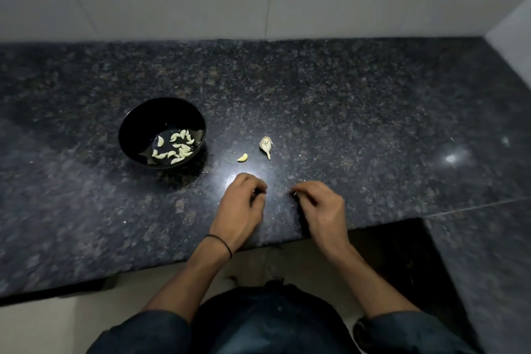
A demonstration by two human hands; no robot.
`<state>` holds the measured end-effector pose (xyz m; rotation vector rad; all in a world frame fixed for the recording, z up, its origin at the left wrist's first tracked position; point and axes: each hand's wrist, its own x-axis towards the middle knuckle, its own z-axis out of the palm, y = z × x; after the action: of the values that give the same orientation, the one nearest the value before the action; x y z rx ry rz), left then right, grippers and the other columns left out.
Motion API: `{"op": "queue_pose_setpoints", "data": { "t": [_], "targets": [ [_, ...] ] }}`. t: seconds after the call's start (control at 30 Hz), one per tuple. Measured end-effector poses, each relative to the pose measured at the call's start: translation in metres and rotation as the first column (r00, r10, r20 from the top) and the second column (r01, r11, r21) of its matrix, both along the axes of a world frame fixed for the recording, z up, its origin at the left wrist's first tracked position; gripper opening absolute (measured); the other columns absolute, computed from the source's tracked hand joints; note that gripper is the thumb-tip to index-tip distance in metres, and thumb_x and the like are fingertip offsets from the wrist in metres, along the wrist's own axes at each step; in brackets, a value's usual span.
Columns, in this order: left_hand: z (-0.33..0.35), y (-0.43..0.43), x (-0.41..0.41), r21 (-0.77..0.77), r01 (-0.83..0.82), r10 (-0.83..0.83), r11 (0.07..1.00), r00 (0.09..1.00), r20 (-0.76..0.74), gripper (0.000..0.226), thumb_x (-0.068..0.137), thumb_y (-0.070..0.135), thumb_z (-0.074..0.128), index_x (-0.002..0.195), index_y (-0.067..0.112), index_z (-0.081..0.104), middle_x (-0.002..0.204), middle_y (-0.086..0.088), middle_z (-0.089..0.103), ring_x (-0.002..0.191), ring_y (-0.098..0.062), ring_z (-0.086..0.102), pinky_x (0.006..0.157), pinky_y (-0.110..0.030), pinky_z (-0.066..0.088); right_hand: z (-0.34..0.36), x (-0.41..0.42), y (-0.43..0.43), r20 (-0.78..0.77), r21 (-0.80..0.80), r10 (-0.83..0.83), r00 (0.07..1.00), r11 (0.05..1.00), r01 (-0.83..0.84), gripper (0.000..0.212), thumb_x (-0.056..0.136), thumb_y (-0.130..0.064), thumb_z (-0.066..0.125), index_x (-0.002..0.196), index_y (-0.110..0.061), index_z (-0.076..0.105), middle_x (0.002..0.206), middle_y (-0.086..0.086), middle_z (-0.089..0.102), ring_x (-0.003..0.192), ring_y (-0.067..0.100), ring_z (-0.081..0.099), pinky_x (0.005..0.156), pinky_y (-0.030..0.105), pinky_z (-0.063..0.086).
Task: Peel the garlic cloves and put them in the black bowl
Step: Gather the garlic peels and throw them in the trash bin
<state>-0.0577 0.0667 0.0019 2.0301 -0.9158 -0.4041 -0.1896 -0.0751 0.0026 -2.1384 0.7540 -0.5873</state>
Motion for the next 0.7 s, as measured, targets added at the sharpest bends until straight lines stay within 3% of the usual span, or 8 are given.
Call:
{"op": "queue_pose_setpoints", "data": {
  "t": [0.03, 0.1, 0.2, 0.3, 0.4, 0.6, 0.7],
  "targets": [
    [0.001, -0.001, 0.002, -0.013, 0.0, 0.0, 1.0, 1.0, -0.017, 0.012, 0.088, 0.007, 0.064, 0.094, 0.017, 0.067, 0.1, 0.008, 0.055, 0.089, -0.009, 0.056, 0.083, -0.028, 0.049, 0.005, 0.004, 0.003, 0.016, 0.226, -0.146, 0.989, 0.964, 0.138, 0.019, 0.09, -0.001, 0.068, 0.093, -0.017, 0.079, 0.092, -0.006, 0.076, 0.088, 0.005, 0.068, 0.085, 0.021, 0.051],
    [0.004, -0.003, 0.005, -0.041, 0.013, -0.015, 0.999, 0.999, -0.036, 0.011, 0.089, 0.01, 0.064, 0.096, 0.018, 0.068, 0.1, 0.008, 0.057, 0.084, -0.007, 0.058, 0.081, -0.029, 0.05, 0.011, 0.007, 0.004, 0.02, 0.571, -0.356, 0.934, 0.771, 0.282, 0.02, 0.087, 0.003, 0.071, 0.089, -0.015, 0.079, 0.083, -0.003, 0.077, 0.076, 0.006, 0.067, 0.076, 0.023, 0.052],
    [0.01, -0.007, 0.007, -0.083, 0.061, -0.068, 0.995, 0.994, -0.08, 0.013, 0.089, 0.018, 0.057, 0.096, 0.018, 0.067, 0.101, 0.008, 0.058, 0.085, -0.012, 0.067, 0.081, -0.037, 0.056, 0.025, 0.002, 0.003, 0.056, 0.824, -0.509, 0.859, 0.509, 0.248, 0.018, 0.084, 0.009, 0.071, 0.093, -0.006, 0.076, 0.08, 0.004, 0.075, 0.072, 0.01, 0.067, 0.07, 0.018, 0.055],
    [0.017, -0.011, 0.003, -0.107, 0.088, -0.101, 0.99, 0.988, -0.115, 0.013, 0.09, 0.02, 0.055, 0.095, 0.021, 0.067, 0.102, 0.013, 0.057, 0.084, -0.014, 0.067, 0.082, -0.04, 0.058, 0.034, -0.012, 0.004, 0.103, 0.923, -0.61, 0.786, 0.352, 0.152, 0.019, 0.085, 0.013, 0.066, 0.095, -0.002, 0.073, 0.082, 0.005, 0.076, 0.076, 0.012, 0.071, 0.076, 0.019, 0.059],
    [0.024, -0.019, -0.012, -0.098, 0.151, -0.159, 0.984, 0.984, -0.079, 0.013, 0.091, 0.009, 0.06, 0.095, 0.018, 0.07, 0.101, 0.008, 0.062, 0.081, -0.01, 0.061, 0.084, -0.035, 0.055, 0.039, -0.035, 0.012, 0.108, 0.955, -0.698, 0.708, 0.269, 0.12, 0.02, 0.086, 0.014, 0.064, 0.099, 0.0, 0.071, 0.084, 0.006, 0.077, 0.079, 0.012, 0.073, 0.076, 0.019, 0.059],
    [0.033, -0.04, -0.083, -0.062, 0.42, -0.422, 0.905, 0.906, -0.023, 0.012, 0.091, 0.006, 0.063, 0.095, 0.013, 0.071, 0.095, 0.002, 0.063, 0.078, -0.004, 0.055, 0.075, -0.016, 0.044, 0.04, -0.122, 0.038, 0.112, 0.981, -0.862, 0.495, 0.177, 0.086, 0.02, 0.088, 0.014, 0.061, 0.099, 0.001, 0.07, 0.087, 0.011, 0.075, 0.081, 0.013, 0.075, 0.072, 0.019, 0.059],
    [0.035, -0.045, -0.137, -0.047, 0.58, -0.581, 0.813, 0.814, -0.003, 0.014, 0.091, 0.006, 0.063, 0.098, 0.015, 0.071, 0.096, 0.003, 0.064, 0.08, -0.004, 0.056, 0.079, -0.02, 0.046, 0.038, -0.18, 0.061, 0.101, 0.982, -0.92, 0.379, 0.153, 0.108, 0.02, 0.088, 0.013, 0.061, 0.101, 0.001, 0.07, 0.093, 0.013, 0.074, 0.084, 0.014, 0.074, 0.074, 0.02, 0.059]
  ]
}}
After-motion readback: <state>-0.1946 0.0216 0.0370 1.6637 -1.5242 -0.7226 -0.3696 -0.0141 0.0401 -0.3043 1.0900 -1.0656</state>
